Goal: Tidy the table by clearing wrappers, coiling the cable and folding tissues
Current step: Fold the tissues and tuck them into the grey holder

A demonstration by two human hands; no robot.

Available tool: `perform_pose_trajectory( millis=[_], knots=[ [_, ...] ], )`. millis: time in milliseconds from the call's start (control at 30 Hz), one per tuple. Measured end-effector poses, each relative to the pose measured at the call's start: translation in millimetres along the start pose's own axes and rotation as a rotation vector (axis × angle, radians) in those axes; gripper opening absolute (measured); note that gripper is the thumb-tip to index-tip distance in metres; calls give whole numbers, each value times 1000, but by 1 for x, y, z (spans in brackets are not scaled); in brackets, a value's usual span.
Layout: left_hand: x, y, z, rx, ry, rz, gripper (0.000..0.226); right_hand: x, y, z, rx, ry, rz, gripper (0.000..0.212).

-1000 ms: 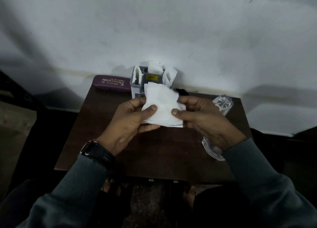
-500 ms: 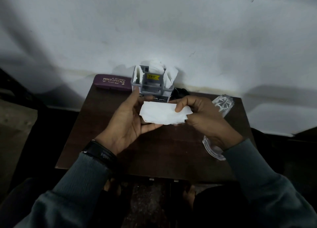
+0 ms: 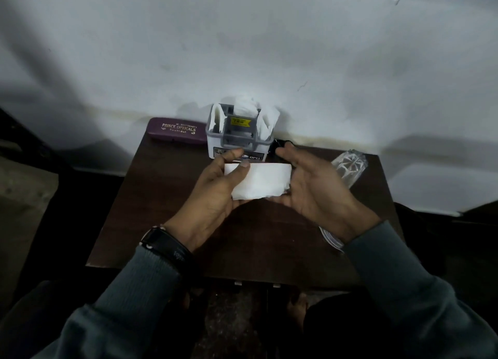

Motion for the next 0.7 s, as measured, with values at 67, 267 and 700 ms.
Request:
perform_pose_trajectory(
  millis=[67,267,700],
  knots=[
    [0,5,-5,10,4,-9,40,8,-10,4,-32,-56,22,38],
    [2,8,2,130,-14,-42,56,19,-11,19,-75,-166,97,38],
    [0,-8,4,312,-33,-205,70,10,6,30,-440,-253,217,57]
  ],
)
Point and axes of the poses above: each hand's wrist, its own x-axis towards the middle knuckle, its own z-axis out of the back of the hand, y = z × x, the point moved 10 cm from there along x, towards the middle knuckle, and after that the axes turned 6 degrees about x, right-handed, at the moved point
